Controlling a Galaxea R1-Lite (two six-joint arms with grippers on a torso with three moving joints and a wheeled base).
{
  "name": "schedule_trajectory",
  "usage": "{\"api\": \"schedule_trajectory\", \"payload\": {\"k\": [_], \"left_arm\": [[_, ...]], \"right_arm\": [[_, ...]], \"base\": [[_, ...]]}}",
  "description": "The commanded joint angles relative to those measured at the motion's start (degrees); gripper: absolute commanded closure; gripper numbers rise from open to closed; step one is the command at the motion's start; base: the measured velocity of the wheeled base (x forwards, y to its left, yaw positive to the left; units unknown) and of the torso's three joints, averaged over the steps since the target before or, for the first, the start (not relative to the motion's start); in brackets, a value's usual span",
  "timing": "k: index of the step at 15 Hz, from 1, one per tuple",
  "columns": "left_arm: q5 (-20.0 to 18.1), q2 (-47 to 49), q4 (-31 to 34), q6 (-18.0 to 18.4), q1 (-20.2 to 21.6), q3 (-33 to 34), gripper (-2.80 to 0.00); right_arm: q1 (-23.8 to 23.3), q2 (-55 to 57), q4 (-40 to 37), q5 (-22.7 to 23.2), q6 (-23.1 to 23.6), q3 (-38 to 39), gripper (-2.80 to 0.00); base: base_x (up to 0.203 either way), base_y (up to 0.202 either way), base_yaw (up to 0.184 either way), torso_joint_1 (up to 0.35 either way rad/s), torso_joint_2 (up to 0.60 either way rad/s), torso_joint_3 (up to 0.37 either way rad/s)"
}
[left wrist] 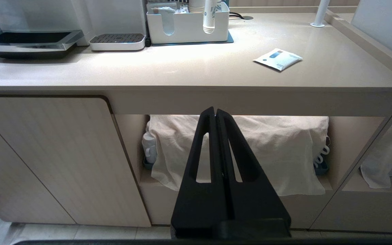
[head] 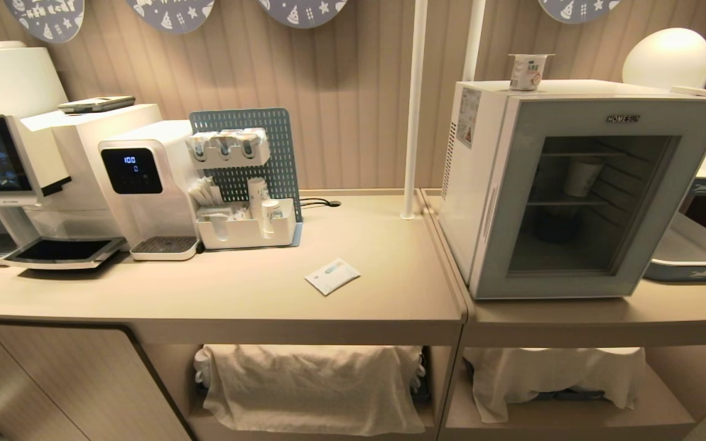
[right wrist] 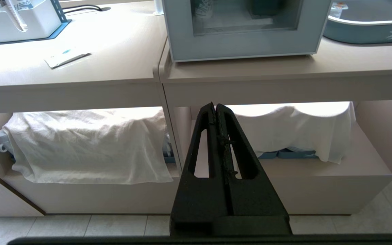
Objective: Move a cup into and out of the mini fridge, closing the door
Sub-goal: Open the freezer door
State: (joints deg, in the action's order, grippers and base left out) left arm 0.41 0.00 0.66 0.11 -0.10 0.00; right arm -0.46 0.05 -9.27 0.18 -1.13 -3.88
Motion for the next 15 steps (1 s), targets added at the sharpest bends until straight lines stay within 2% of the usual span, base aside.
{"api": "schedule_trajectory", "payload": {"k": [1, 12, 15], "left_arm": [[0.02, 0.09, 0.04, -0.02, 0.01, 0.09, 0.00], [0.11, 0.09, 0.05, 1.03, 0.01, 0.00, 0.00], [0.11, 0.09, 0.13, 0.94, 0.01, 0.00, 0.00]], "right_arm": [[0.02, 0.13, -0.05, -0.01, -0.01, -0.06, 0.00], [0.04, 0.13, -0.13, -0.09, -0.01, -0.08, 0.00], [0.02, 0.13, -0.13, -0.01, -0.01, -0.08, 0.00]], "base": [[0.000, 0.000, 0.000, 0.000, 0.00, 0.000], [0.000, 0.000, 0.000, 0.000, 0.00, 0.000], [0.005, -0.083, 0.003, 0.002, 0.00, 0.003]]}}
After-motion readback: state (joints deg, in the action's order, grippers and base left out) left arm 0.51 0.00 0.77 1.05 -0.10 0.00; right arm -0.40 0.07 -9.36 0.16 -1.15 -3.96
